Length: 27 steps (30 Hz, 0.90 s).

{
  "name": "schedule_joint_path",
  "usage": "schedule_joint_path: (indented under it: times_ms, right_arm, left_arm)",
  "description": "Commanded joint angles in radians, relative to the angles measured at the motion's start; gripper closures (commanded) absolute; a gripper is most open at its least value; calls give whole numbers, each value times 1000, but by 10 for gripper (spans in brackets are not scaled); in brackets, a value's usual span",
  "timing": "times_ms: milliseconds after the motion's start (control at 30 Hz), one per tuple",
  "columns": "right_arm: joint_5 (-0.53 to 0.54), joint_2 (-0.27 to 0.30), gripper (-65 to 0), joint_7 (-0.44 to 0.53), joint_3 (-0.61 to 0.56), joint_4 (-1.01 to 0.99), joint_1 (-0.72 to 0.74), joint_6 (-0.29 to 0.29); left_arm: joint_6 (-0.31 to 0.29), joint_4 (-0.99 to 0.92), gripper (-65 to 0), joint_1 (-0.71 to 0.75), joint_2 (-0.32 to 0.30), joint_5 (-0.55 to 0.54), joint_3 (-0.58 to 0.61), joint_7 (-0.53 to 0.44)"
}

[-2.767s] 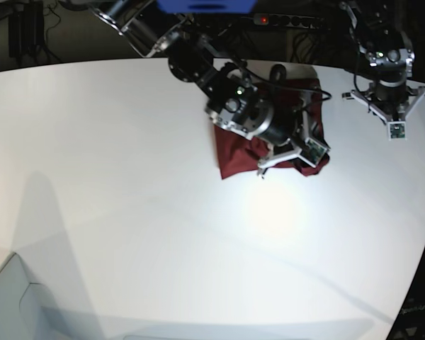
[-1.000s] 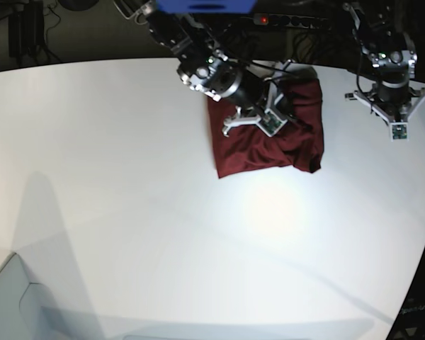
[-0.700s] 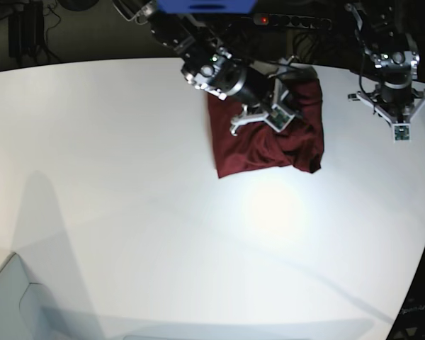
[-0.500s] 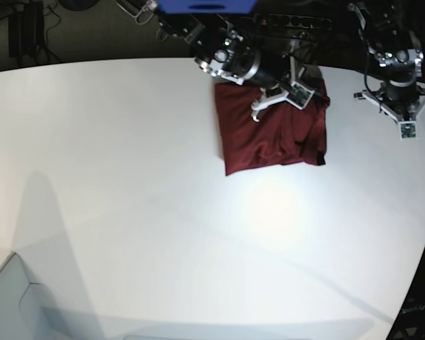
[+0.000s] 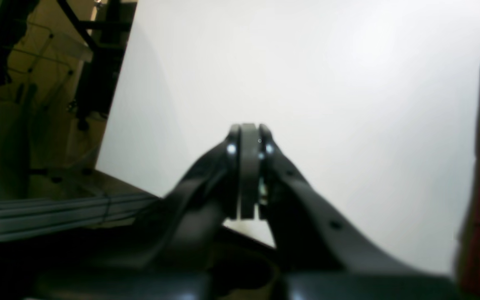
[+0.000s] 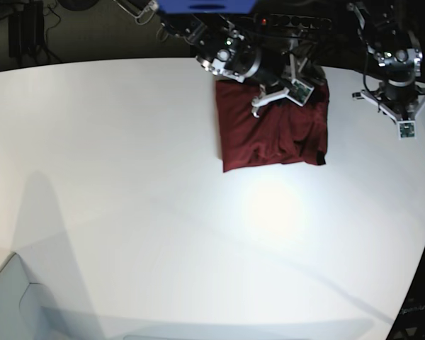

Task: Layout the t-shirt on the table in an organized manner, then fold the t-shirt properly
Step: 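Press the folded bundle flat with the right gripper and release, then move both grippers to opposite sides of the folded bundle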

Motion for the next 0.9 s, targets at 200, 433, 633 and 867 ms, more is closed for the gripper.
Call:
schedule_joint_path:
  times_ms: [200,433,633,867]
  right_arm:
    - [5,52,-280,33,1,169,-31,4]
    - [5,62,-280,33,-1,145,-20,4]
    - [5,24,-280,33,-1,50,69,4]
    - [5,-56,-281,33,-9,-85,120,4]
  left_arm:
    - [-184,64,-5,-6,-4,-334,-174,-10]
    - [-196,61,-5,-6,-14,-414,-232,-10]
    - [-204,56,-5,1,-60,-382,-240,-10]
    - [-206,56,-5,1,-63,-382,-300,-9]
